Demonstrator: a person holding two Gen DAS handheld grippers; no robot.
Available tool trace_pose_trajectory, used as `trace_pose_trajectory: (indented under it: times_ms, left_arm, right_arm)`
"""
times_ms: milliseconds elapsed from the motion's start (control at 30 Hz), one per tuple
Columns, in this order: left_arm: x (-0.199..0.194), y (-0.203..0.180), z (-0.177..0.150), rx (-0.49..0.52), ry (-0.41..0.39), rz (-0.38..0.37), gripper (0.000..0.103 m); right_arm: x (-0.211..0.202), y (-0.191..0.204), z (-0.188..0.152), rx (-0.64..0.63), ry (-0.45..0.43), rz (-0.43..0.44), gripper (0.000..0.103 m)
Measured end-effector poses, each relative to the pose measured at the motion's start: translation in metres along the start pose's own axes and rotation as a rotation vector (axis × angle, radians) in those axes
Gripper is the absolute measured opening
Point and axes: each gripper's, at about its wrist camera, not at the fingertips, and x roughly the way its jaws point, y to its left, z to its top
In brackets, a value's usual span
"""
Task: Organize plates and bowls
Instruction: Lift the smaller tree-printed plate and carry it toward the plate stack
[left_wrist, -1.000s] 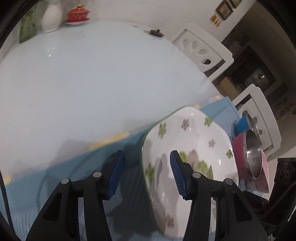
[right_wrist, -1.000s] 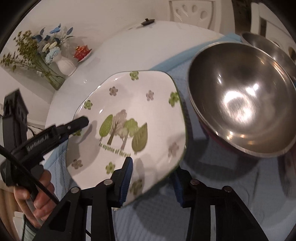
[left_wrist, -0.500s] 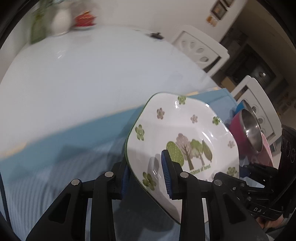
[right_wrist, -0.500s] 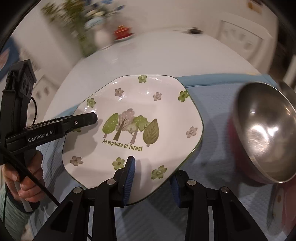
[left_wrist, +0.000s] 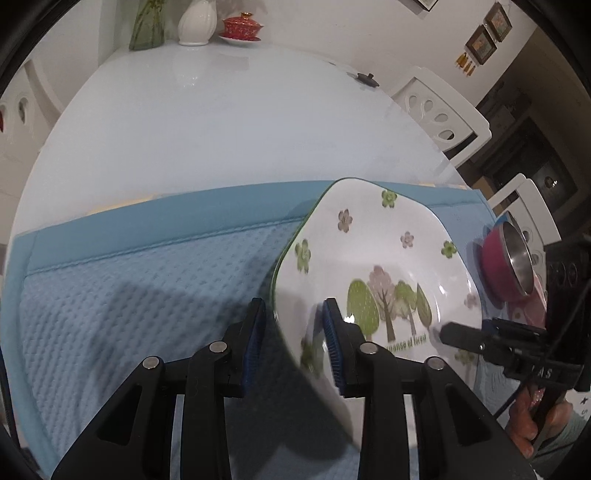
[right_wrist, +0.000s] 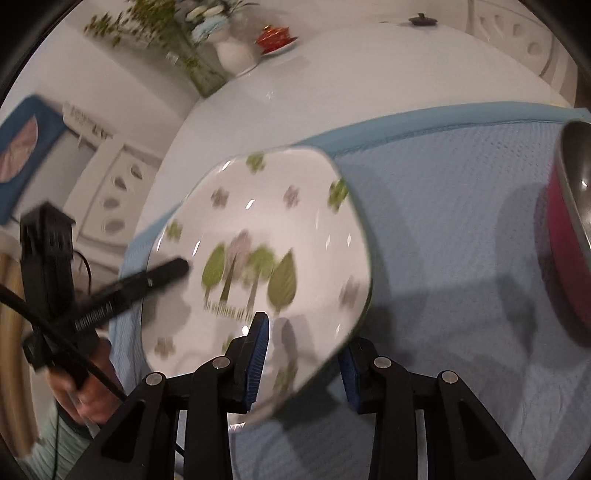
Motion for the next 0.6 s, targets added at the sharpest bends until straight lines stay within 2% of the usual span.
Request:
trace_pose_trajectory:
  times_ms: [100,167,233,600]
  left_arm:
    - [0.008,-0.007,0.006,0.029,-0.015,-0.001,0.031]
    - [0.007,-0.011,0.008,0.060,-0.026,0.039,0.031]
    - [0.004,-0.013,0.006,0.076,-0.029,0.046,0.031]
    - [-0.053,-0.022,-0.008,0.098,-0.137,0.050,0.031]
  right_arm:
    - [0.005,0.002,0.010,-0.003,-0.031,0.016,0.035]
    - [0.003,0.013,0.011,-0.072,-0.033,-0.041,0.035]
    - [0.004,0.023,0.012,-0.149,-0.035,-0.076,0.035]
    - [-0.031,0.047,0.007,-0.293,-0.065,-0.029,0.035]
